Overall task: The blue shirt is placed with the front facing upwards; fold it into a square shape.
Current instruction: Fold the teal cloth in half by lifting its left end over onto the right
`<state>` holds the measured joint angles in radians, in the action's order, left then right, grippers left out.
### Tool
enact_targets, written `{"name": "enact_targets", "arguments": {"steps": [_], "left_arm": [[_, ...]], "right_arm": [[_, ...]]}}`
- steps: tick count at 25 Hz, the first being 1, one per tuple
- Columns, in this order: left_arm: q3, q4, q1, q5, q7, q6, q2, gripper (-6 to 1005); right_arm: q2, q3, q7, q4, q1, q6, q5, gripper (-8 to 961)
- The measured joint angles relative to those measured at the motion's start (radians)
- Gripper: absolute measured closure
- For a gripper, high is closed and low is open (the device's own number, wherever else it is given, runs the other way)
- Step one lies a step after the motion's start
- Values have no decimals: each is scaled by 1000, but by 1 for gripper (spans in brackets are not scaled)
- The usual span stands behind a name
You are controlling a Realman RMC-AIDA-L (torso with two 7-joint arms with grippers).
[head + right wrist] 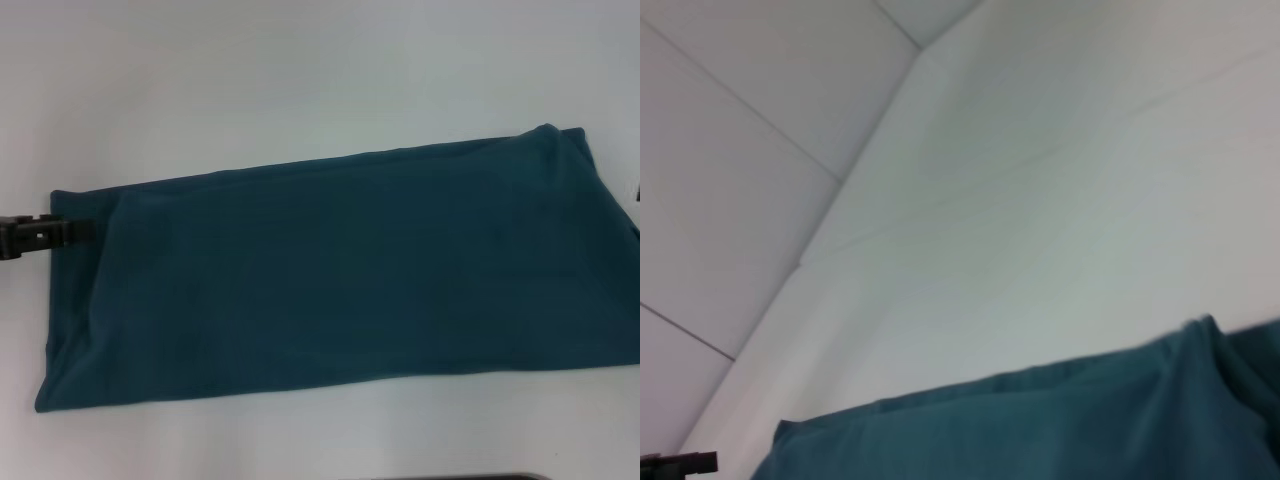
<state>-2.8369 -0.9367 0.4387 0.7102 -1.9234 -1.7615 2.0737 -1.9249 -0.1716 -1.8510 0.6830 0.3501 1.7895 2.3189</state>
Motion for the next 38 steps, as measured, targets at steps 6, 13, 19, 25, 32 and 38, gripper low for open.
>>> {"name": "enact_targets", "arguments": {"steps": [6,13,19,25,32,38], "left_arm": [[4,64,-16,20,50,-30,-2,311],[22,81,-46,17,116,-100,6,311],[108,120,-54,9,117,-46,6,311],[134,134,-56,-11,110,27,4,311],[161,167,-42,-49,109,109,4,311],[169,161,-36,-46,109,110,6,312]], "right_arm": [[-17,-1,84,-41,27,-34,-41,87],[-51,2,129,-47,61,-68,-48,90],[-67,-3,124,-53,90,-73,-58,91],[-81,-8,131,-60,105,-68,-83,93],[-94,-15,146,-60,116,-75,-91,94],[-94,-18,147,-60,122,-74,-93,95]]}}
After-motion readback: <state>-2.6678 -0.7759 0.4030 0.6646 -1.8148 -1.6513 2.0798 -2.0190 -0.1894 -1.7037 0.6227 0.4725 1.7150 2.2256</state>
